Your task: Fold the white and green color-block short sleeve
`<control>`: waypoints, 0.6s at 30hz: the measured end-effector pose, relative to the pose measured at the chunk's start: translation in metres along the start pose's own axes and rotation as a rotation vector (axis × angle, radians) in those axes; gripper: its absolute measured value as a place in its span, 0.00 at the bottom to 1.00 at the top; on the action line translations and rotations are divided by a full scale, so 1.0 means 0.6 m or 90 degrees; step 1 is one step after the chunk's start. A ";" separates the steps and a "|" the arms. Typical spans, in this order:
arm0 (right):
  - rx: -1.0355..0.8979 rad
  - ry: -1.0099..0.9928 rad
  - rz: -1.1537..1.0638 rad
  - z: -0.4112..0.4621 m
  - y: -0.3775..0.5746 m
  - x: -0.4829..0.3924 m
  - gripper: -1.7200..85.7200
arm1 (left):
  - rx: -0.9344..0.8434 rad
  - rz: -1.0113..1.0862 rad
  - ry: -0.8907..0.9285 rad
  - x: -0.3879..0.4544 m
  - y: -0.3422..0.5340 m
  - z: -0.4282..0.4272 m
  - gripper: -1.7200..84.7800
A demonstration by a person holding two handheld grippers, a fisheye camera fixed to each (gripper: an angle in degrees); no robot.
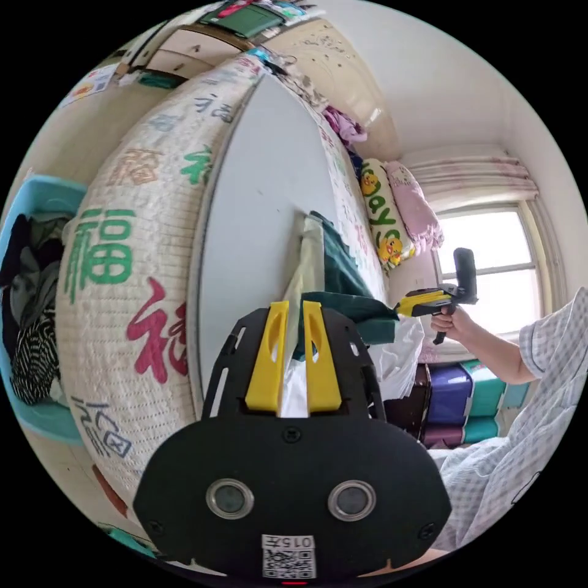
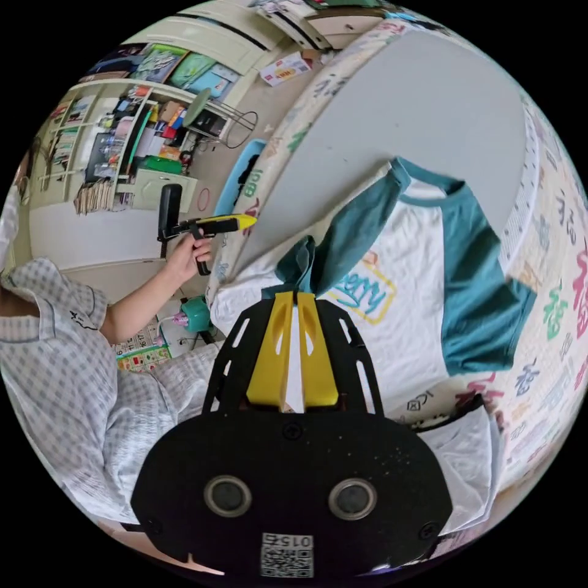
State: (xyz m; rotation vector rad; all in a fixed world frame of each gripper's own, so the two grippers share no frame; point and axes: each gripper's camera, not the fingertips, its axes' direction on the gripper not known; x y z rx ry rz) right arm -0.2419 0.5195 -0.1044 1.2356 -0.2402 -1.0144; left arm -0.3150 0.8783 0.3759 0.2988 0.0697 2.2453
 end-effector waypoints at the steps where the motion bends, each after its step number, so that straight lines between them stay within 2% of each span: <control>1: 0.000 0.001 0.016 0.002 0.005 0.009 0.02 | -0.018 0.018 -0.003 0.006 -0.005 0.009 0.09; 3: -0.007 0.003 0.049 0.012 0.015 0.033 0.02 | -0.088 0.071 -0.001 0.024 -0.022 0.049 0.11; 5: -0.014 0.016 0.059 0.019 0.016 0.041 0.02 | -0.129 0.068 0.062 0.021 -0.032 0.077 0.12; 9: -0.034 0.037 0.034 0.024 0.006 0.042 0.02 | -0.166 0.060 0.048 0.013 -0.047 0.110 0.14; 13: -0.037 0.050 0.015 0.010 -0.004 0.043 0.02 | -0.196 0.021 0.085 -0.008 -0.050 0.127 0.11; 16: -0.024 0.068 0.024 -0.018 -0.016 0.047 0.02 | -0.165 0.021 0.111 -0.010 -0.039 0.105 0.04; 18: 0.026 0.083 0.018 -0.061 -0.041 0.040 0.02 | -0.086 -0.001 0.103 -0.014 -0.021 0.053 0.02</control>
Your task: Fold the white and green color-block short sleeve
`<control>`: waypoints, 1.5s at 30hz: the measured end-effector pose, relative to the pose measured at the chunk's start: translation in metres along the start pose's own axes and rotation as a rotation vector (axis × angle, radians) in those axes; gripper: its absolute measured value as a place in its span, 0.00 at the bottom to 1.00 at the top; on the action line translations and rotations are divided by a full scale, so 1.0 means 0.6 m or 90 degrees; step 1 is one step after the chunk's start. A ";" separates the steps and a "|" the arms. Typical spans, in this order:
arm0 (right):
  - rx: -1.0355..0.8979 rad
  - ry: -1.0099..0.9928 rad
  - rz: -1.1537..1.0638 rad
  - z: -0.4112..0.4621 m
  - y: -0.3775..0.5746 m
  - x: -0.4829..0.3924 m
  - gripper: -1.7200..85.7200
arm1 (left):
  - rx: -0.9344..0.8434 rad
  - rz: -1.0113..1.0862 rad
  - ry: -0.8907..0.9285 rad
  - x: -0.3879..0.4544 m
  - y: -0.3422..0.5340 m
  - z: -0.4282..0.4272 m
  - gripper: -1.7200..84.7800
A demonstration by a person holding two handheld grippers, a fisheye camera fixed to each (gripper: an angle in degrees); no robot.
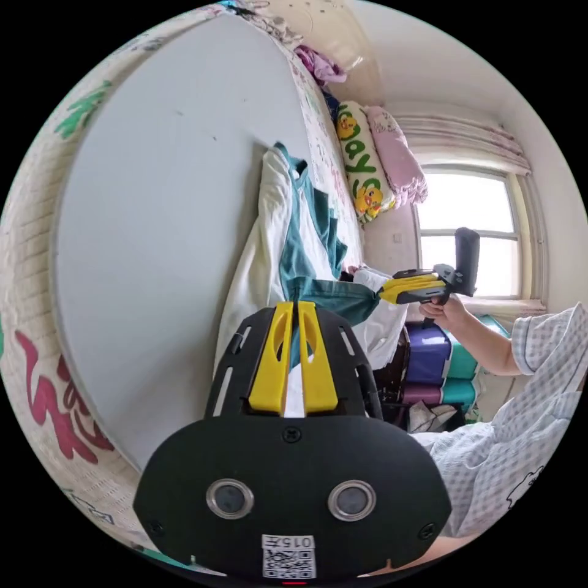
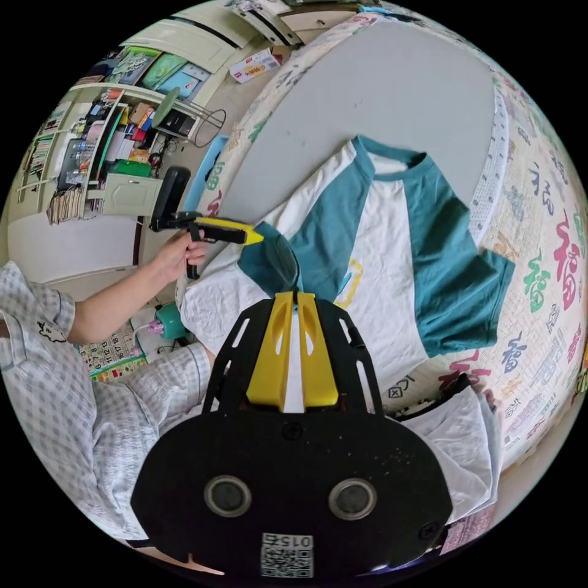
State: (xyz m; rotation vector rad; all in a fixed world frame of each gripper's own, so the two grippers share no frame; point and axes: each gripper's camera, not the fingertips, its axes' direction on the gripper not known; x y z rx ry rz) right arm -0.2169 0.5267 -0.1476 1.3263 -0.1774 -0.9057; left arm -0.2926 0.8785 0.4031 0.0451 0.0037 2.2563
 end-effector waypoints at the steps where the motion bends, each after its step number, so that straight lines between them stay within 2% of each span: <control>1: 0.015 0.002 -0.006 -0.012 -0.011 -0.002 0.02 | 0.027 -0.010 0.004 -0.001 0.008 -0.015 0.02; 5: 0.136 -0.018 -0.119 -0.099 -0.139 -0.058 0.02 | 0.264 -0.114 0.049 -0.023 0.095 -0.134 0.02; 8: 0.153 -0.081 -0.243 -0.108 -0.268 -0.149 0.02 | 0.434 -0.184 0.032 -0.035 0.175 -0.207 0.01; 10: 0.139 -0.097 -0.324 -0.084 -0.340 -0.218 0.03 | 0.517 -0.229 0.016 -0.042 0.220 -0.238 0.01; 12: 0.061 -0.089 -0.405 -0.021 -0.420 -0.305 0.03 | 0.595 -0.302 -0.028 -0.054 0.272 -0.266 0.02; 14: -0.028 -0.047 -0.449 0.038 -0.455 -0.354 0.04 | 0.615 -0.367 -0.075 -0.065 0.303 -0.277 0.02; 16: -0.086 0.031 -0.459 0.082 -0.470 -0.379 0.05 | 0.607 -0.423 -0.085 -0.080 0.324 -0.280 0.02; 18: -0.059 0.118 -0.383 0.079 -0.480 -0.370 0.06 | 0.606 -0.448 -0.042 -0.090 0.344 -0.285 0.03; 24: 0.025 -0.076 -0.200 -0.047 -0.433 -0.218 0.05 | 0.530 -0.432 -0.052 -0.076 0.343 -0.329 0.08; 31: -0.075 -0.031 -0.146 -0.078 -0.242 -0.135 0.06 | 0.499 -0.388 -0.030 -0.052 0.291 -0.389 0.02; 33: -0.118 -0.057 -0.065 -0.078 -0.164 -0.097 0.06 | 0.451 -0.423 -0.034 -0.048 0.287 -0.403 0.02; 37: -0.113 -0.083 0.091 -0.111 -0.052 -0.018 0.06 | 0.398 -0.416 -0.054 -0.014 0.283 -0.426 0.02; 41: -0.038 -0.059 0.237 -0.214 0.050 0.089 0.06 | 0.384 -0.419 -0.164 0.066 0.262 -0.479 0.02; 43: -0.007 -0.014 0.273 -0.269 0.077 0.135 0.07 | 0.379 -0.358 -0.230 0.126 0.224 -0.503 0.02; 45: 0.032 0.061 0.293 -0.343 0.092 0.198 0.07 | 0.337 -0.240 -0.295 0.213 0.140 -0.512 0.02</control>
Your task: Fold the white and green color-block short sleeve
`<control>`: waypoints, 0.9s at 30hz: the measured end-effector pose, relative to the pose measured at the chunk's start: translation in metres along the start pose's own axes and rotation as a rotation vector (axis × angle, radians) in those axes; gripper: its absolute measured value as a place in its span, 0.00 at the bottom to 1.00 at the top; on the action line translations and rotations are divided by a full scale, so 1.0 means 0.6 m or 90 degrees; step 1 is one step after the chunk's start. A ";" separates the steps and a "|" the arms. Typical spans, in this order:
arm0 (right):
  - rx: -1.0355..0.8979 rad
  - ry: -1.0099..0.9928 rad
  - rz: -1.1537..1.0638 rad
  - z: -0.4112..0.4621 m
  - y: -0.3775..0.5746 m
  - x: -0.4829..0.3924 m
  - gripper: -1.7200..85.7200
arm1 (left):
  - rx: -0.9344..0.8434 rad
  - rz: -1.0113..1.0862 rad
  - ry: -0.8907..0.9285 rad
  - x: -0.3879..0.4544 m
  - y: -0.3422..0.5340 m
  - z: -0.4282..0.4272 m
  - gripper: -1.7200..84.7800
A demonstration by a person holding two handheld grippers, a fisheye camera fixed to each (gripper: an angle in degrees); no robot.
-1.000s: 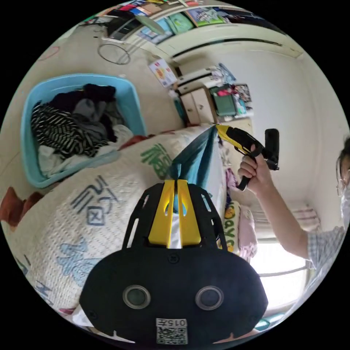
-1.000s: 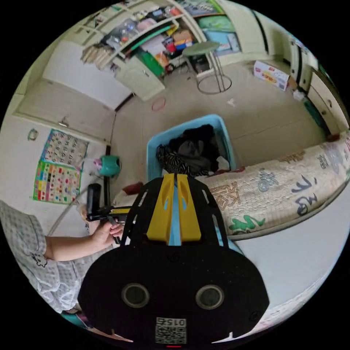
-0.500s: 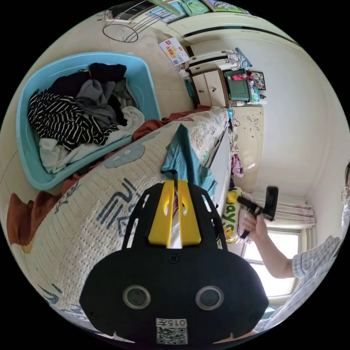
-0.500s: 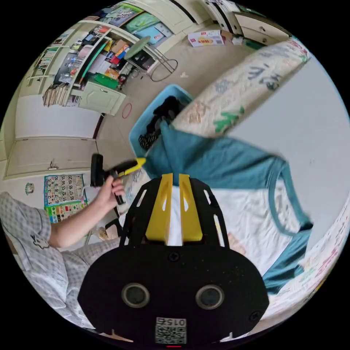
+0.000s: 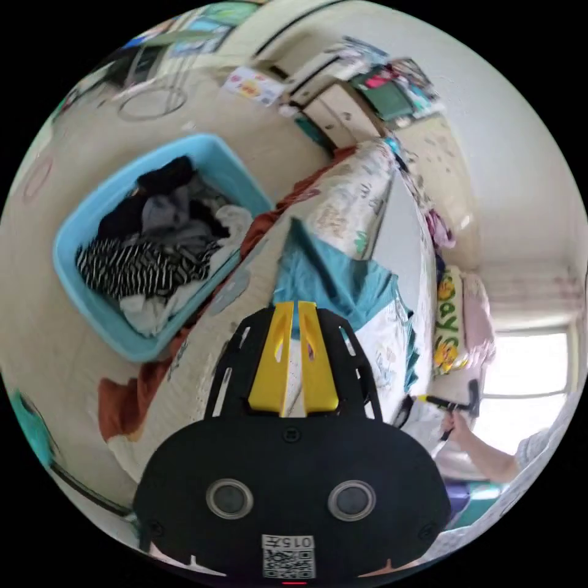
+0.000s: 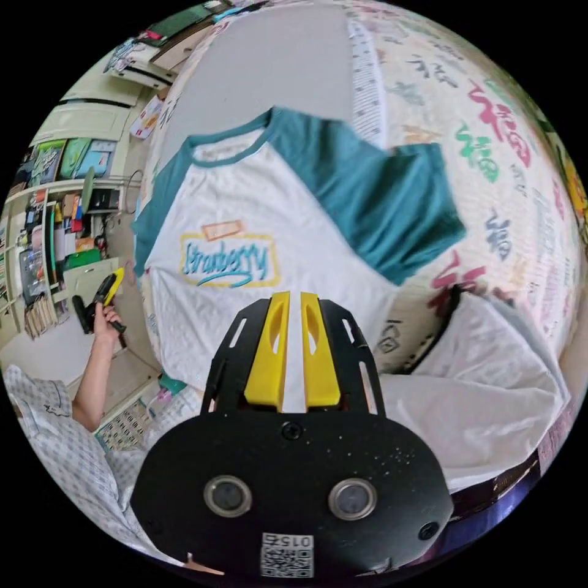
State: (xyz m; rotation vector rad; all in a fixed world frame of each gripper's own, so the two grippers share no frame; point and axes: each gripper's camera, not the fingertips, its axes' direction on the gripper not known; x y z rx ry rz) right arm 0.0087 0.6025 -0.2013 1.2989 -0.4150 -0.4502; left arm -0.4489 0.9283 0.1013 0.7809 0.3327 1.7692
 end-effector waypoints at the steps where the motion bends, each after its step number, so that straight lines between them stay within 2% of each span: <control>1: 0.014 0.019 0.008 -0.016 -0.009 0.017 0.07 | -0.006 0.031 0.000 0.028 -0.014 0.001 0.03; 3: 0.068 0.083 0.030 -0.073 -0.055 0.081 0.08 | -0.034 0.121 0.031 0.132 -0.067 0.023 0.03; 5: 0.069 0.107 0.060 -0.098 -0.096 0.134 0.10 | -0.065 0.160 0.052 0.205 -0.102 0.045 0.04; 10: -0.076 0.102 0.061 -0.118 -0.155 0.254 0.12 | -0.213 0.359 0.108 0.479 -0.134 0.130 0.08; 15: -0.180 0.025 -0.111 -0.166 -0.132 0.321 0.11 | -0.359 0.505 0.144 0.796 -0.097 0.282 0.10; 20: -0.207 0.046 -0.253 -0.193 -0.097 0.356 0.11 | -0.454 0.513 0.115 0.998 -0.080 0.408 0.10; 23: -0.153 0.021 -0.307 -0.228 -0.079 0.363 0.11 | -0.479 0.501 0.057 1.081 -0.065 0.462 0.11; 27: -0.078 -0.017 -0.355 -0.276 -0.064 0.359 0.11 | -0.453 0.434 -0.036 1.137 -0.048 0.497 0.13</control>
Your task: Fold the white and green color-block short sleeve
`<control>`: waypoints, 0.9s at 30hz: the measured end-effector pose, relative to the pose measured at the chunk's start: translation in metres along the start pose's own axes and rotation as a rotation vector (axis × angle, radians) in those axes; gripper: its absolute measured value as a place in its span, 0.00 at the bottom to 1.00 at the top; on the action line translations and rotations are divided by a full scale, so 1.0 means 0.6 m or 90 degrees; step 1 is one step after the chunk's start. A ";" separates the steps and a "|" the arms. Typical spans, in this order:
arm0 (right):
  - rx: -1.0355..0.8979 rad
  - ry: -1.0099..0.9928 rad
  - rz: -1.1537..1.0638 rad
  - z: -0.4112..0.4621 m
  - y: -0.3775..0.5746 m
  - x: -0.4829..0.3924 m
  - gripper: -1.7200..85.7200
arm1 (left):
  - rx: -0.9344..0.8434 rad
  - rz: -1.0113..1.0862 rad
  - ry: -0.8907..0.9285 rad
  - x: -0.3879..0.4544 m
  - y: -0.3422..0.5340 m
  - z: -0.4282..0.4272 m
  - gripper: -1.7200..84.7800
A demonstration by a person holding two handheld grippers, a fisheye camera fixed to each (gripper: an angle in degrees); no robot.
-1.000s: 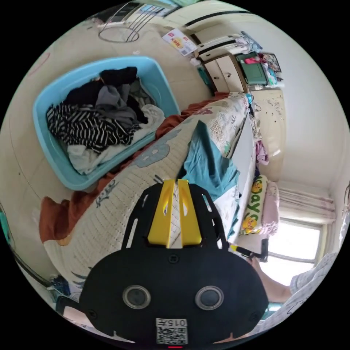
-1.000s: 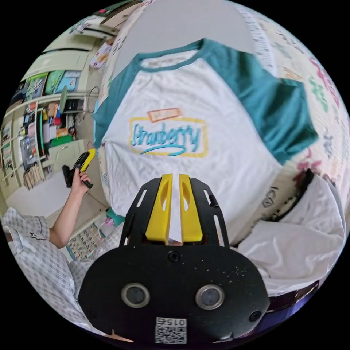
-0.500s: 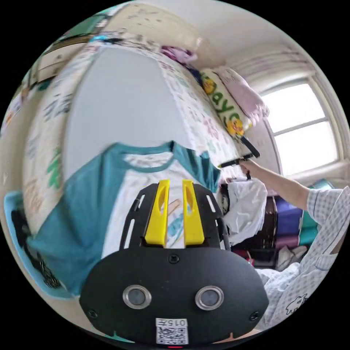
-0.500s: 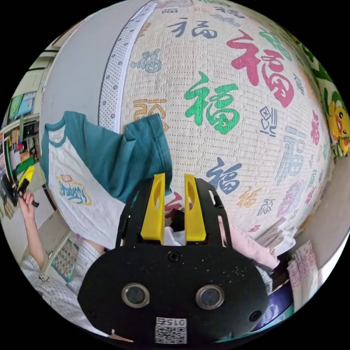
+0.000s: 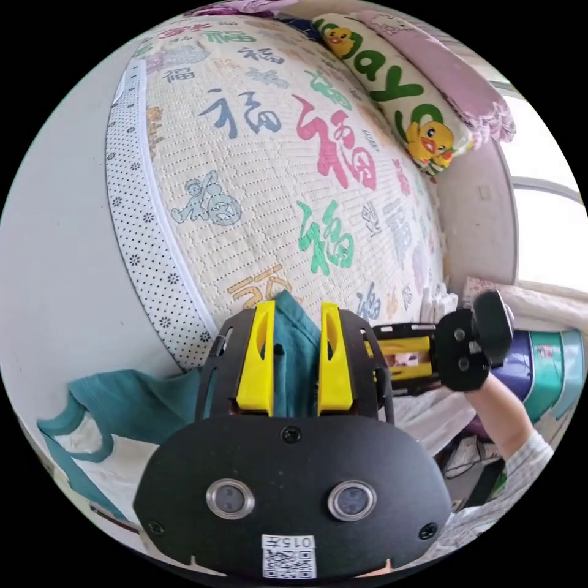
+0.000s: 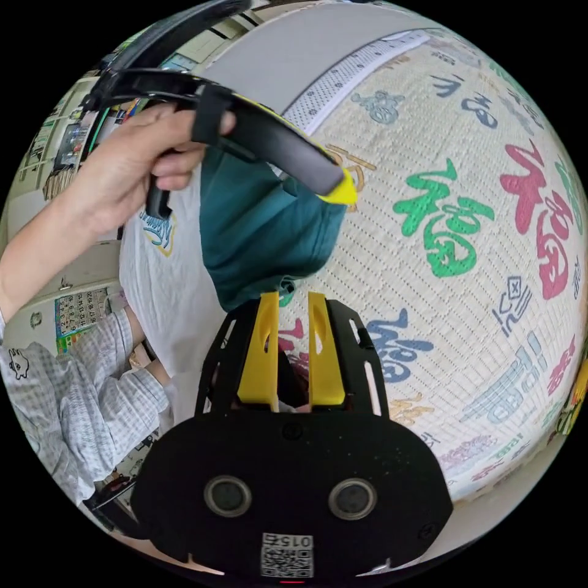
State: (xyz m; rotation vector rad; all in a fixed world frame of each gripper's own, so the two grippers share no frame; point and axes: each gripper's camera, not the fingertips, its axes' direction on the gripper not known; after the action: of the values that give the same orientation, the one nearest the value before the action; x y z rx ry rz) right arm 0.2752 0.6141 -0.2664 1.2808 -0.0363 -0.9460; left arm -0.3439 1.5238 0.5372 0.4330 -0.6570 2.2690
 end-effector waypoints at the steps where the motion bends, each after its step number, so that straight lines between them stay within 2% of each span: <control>1: 0.001 0.001 -0.009 -0.002 0.001 -0.003 0.11 | -0.001 -0.007 -0.014 0.006 -0.002 0.002 0.12; 4: -0.027 0.005 -0.036 0.002 0.008 -0.011 0.11 | 0.015 -0.021 -0.104 0.031 0.001 -0.006 0.06; 6: -0.018 0.020 -0.045 -0.013 0.021 -0.013 0.08 | 0.014 -0.021 -0.086 0.037 0.005 -0.018 0.04; 10: -0.004 -0.047 -0.047 -0.053 0.050 -0.005 0.04 | 0.004 0.003 -0.079 0.051 0.008 -0.040 0.02; 15: -0.025 -0.071 -0.002 -0.124 0.116 0.002 0.02 | 0.049 0.130 -0.013 0.123 0.019 -0.065 0.02; 19: -0.102 -0.071 -0.016 -0.120 0.150 -0.004 0.01 | 0.011 0.215 -0.048 0.183 0.026 -0.022 0.02; 21: -0.127 -0.086 -0.005 -0.111 0.161 -0.003 0.01 | 0.007 0.193 -0.071 0.195 0.041 0.010 0.03; 27: -0.220 -0.129 0.030 -0.075 0.159 0.003 0.02 | 0.046 0.097 -0.012 0.171 0.087 0.052 0.08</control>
State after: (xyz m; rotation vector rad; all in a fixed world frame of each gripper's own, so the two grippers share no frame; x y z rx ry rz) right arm 0.3540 0.6467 -0.2045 0.8604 -0.0576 -0.9905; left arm -0.4479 1.5308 0.5946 0.4533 -0.6391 2.4415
